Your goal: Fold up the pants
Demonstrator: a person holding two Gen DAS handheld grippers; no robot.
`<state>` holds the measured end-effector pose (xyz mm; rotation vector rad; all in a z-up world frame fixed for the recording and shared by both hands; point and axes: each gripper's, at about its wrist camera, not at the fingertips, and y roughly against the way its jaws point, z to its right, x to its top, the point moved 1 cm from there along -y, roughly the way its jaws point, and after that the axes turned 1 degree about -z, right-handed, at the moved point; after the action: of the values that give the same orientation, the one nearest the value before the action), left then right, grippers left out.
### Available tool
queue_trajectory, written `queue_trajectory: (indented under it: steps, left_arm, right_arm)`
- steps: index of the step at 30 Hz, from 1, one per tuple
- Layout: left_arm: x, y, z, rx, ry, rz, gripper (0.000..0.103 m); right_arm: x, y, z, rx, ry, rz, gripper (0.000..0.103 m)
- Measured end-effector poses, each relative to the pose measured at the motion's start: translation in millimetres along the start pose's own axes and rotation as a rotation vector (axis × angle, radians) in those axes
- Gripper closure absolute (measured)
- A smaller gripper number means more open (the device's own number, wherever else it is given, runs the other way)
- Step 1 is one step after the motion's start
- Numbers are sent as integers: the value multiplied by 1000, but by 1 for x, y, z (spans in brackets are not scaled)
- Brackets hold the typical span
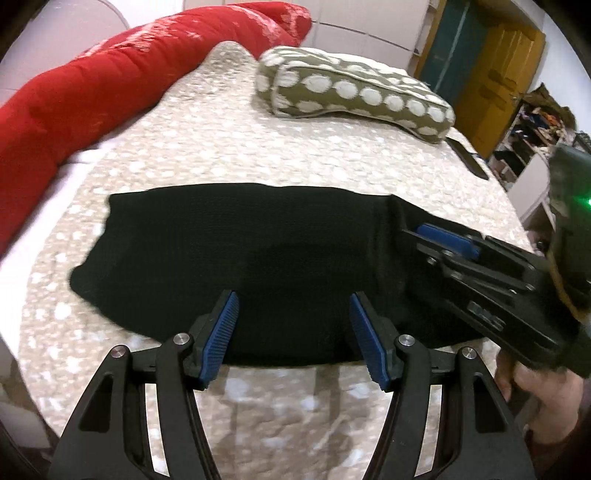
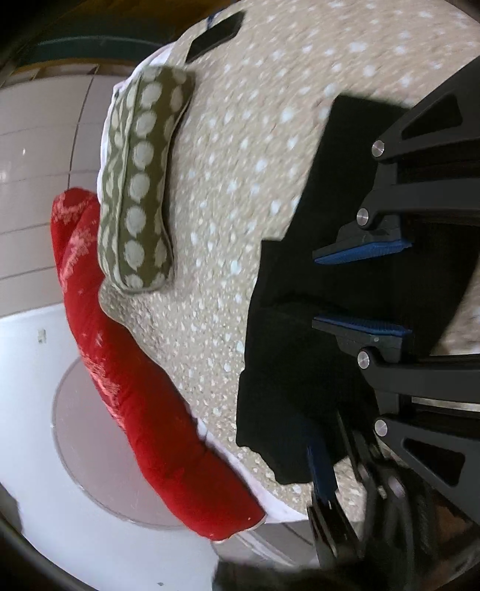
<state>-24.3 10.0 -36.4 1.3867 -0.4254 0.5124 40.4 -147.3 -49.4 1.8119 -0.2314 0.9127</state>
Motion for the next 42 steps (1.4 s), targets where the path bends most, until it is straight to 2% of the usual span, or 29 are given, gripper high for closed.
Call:
queue_trajectory:
  steps: [6,14,19,22,30,34,36,42]
  left_arm:
    - [-1,-1,-20,31,38,-3,41]
    - [-2,-3,-29,31,68,-5,41]
    - [-4,-3,-36,27,87,-8,41]
    - [-4,0,-42,32,103,-4,41]
    - [-4,10,-57,30,146,11,41]
    - [-7,17,-71,27,190,15,39]
    - [-9,18,-80,31,213,13,34]
    - [-16,22,-105,25,284,6,34]
  right_arm:
    - [8,-35,-16,-47,49,-35,74]
    - [6,-9,-27,-12,54,-26,74]
    - [-5,-25,-29,-21,46,-76,73]
    - [-7,-28,-30,-26,46,-69,70]
    - [-4,-24,-32,-27,42,-77,69]
    - [2,-14,-35,2,35,-53,69]
    - [5,-13,-40,15,49,-45,68]
    - [7,-22,-49,26,65,-62,68]
